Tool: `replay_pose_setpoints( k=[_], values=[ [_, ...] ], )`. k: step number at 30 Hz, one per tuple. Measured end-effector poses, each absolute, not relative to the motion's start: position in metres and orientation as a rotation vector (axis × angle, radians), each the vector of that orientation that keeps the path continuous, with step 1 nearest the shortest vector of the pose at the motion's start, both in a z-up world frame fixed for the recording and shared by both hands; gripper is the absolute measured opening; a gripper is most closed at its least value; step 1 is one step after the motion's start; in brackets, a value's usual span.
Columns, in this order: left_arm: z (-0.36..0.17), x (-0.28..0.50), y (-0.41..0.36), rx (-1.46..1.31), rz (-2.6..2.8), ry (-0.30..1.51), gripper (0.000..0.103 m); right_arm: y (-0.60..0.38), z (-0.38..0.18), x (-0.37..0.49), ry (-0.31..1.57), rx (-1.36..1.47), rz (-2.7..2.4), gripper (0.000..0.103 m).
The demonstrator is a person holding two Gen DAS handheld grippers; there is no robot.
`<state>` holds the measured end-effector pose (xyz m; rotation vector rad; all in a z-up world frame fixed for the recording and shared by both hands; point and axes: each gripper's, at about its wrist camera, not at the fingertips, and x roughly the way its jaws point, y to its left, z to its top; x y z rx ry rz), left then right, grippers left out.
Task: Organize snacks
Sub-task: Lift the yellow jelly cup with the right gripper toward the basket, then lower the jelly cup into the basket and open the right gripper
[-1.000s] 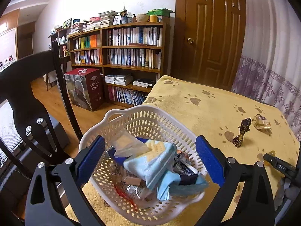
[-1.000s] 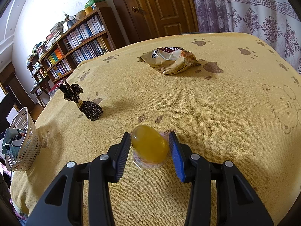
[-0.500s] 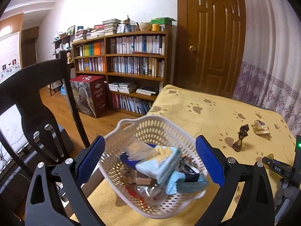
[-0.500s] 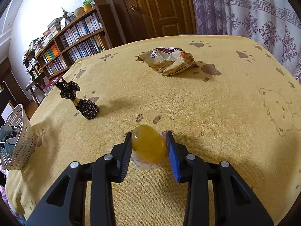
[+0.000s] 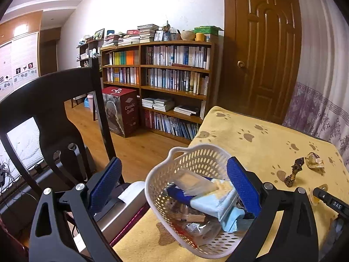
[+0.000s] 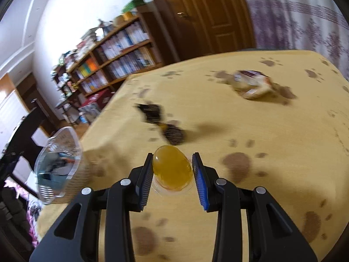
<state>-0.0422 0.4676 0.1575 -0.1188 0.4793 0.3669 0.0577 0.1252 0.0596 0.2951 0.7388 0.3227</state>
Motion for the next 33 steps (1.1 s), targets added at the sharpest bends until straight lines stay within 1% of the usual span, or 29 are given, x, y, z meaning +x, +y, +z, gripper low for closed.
replay_pose_setpoints(
  k=[13,26,33],
  values=[
    [0.165,-0.049,0.471,-0.1,0.402,0.452,0.098,0.239,0.106,0.054,0.713,0.209,0.534,0.036],
    [0.173,-0.054,0.477,-0.119,0.41,0.428,0.098,0.314,0.117,0.056,0.722,0.125,0.61,0.036],
    [0.176,-0.056,0.48,-0.137,0.413,0.422,0.098,0.314,0.111,0.052,0.747,0.146,0.641,0.036]
  ],
)
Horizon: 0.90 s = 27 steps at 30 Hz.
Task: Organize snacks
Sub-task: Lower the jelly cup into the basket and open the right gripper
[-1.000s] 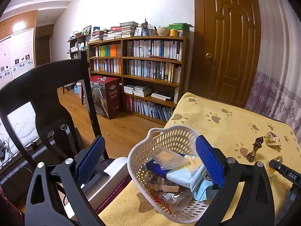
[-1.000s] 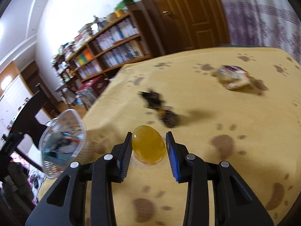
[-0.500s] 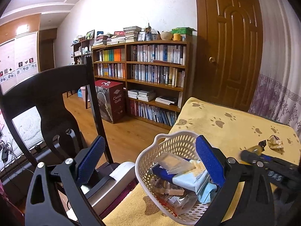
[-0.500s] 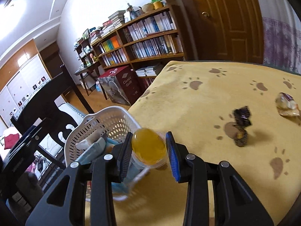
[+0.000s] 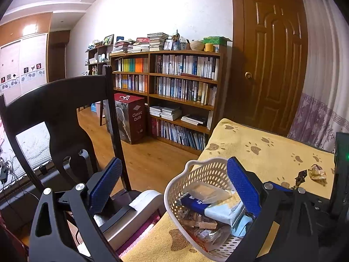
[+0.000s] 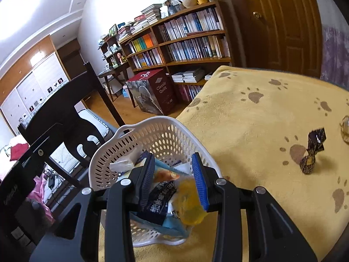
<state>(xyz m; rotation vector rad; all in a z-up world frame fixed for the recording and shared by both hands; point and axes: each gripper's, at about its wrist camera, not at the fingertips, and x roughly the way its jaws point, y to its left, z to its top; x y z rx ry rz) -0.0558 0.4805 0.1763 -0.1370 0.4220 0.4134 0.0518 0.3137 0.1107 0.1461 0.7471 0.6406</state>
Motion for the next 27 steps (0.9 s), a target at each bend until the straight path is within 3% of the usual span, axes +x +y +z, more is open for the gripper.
replay_pose_setpoints(
  k=[27],
  values=[
    [0.176,-0.053,0.474,-0.12,0.402,0.427,0.099,0.284,0.075,0.052,0.841,0.337,0.647,0.038]
  ],
)
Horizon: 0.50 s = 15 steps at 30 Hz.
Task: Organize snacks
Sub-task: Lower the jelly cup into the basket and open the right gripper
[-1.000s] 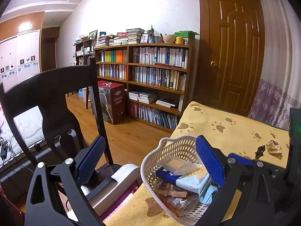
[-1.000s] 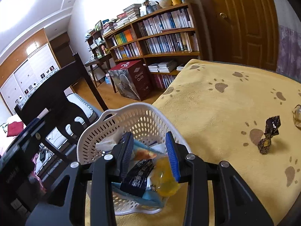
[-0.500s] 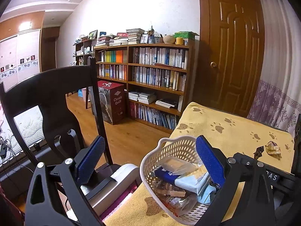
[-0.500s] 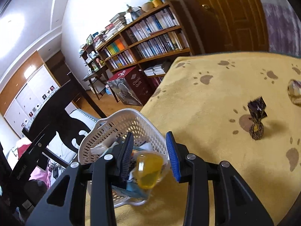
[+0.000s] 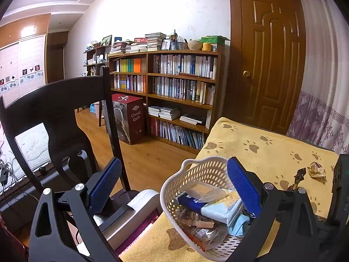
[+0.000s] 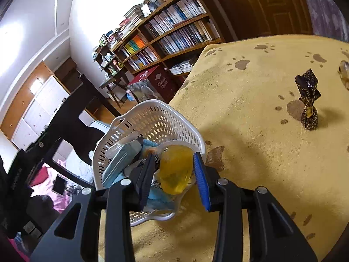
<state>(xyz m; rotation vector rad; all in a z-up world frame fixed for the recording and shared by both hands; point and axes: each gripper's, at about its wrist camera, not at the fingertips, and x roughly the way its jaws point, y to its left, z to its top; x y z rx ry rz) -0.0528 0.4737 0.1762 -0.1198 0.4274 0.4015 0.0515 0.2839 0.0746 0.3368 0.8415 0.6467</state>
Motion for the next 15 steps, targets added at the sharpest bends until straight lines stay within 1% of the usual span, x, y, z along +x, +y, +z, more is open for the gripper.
replay_pose_setpoints(
  k=[4,10,15],
  values=[
    [0.175,-0.052,0.473,-0.116,0.399,0.432,0.099,0.29,0.074,0.05,0.846,0.331,0.635,0.038],
    [0.175,-0.051,0.473,-0.12,0.403,0.433,0.099,0.304,0.084,0.033,0.76,0.199,0.586,0.038],
    [0.175,-0.051,0.474,-0.12,0.4,0.432,0.099,0.312,0.086,0.031,0.749,0.164,0.582,0.038]
  ],
)
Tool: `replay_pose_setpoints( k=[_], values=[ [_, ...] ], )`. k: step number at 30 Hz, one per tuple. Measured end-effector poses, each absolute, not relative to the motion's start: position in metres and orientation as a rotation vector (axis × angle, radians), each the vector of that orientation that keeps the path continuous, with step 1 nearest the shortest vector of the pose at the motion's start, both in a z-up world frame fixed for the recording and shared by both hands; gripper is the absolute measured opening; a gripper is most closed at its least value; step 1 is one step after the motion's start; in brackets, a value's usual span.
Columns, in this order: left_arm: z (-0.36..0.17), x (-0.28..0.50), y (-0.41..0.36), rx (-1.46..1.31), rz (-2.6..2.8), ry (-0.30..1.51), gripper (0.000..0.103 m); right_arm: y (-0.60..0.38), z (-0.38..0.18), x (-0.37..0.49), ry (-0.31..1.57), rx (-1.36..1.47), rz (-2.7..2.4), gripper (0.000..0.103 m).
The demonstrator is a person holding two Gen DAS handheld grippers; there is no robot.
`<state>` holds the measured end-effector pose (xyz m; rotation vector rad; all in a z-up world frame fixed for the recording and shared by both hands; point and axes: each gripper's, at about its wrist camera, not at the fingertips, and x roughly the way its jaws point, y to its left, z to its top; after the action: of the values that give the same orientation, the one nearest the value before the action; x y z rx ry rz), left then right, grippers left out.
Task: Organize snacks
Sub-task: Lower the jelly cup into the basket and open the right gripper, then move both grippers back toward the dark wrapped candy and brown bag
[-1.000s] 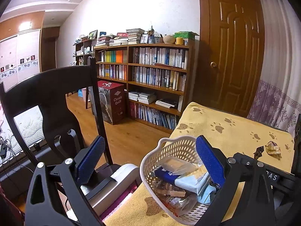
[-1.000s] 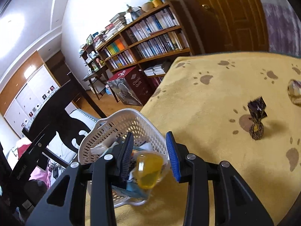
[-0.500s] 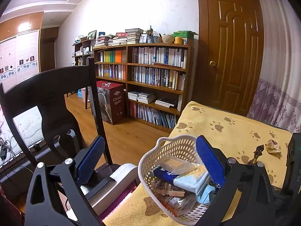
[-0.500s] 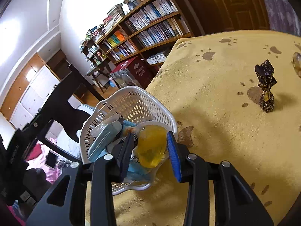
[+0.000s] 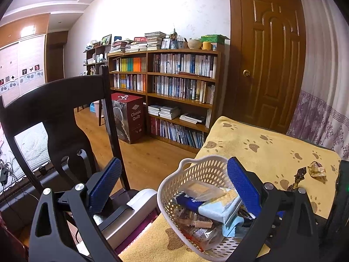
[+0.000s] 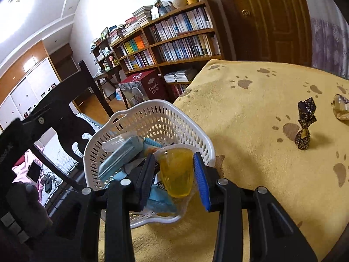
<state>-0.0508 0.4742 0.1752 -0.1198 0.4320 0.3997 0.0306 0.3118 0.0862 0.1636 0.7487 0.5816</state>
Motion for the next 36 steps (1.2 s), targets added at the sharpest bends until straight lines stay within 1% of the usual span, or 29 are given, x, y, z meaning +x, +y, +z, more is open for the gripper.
replay_pose_setpoints(
  k=[10,18,22,24,31,36],
  values=[
    [0.173,-0.05,0.473,-0.121,0.4,0.433,0.099,0.327,0.071,0.05,0.795,0.162,0.623,0.038],
    [0.172,-0.049,0.477,-0.124,0.41,0.441,0.099,0.322,0.072,0.046,0.777,0.154,0.628,0.038],
    [0.169,-0.047,0.48,-0.125,0.412,0.447,0.099,0.313,0.076,0.042,0.748,0.172,0.614,0.039],
    [0.169,-0.047,0.48,-0.124,0.414,0.45,0.099,0.306,0.08,0.041,0.723,0.183,0.601,0.043],
    [0.167,-0.045,0.48,-0.119,0.41,0.453,0.099,0.277,0.091,0.039,0.682,0.232,0.56,0.043],
    [0.166,-0.044,0.474,-0.101,0.402,0.457,0.099,0.257,0.083,0.039,0.688,0.255,0.521,0.043]
  ],
)
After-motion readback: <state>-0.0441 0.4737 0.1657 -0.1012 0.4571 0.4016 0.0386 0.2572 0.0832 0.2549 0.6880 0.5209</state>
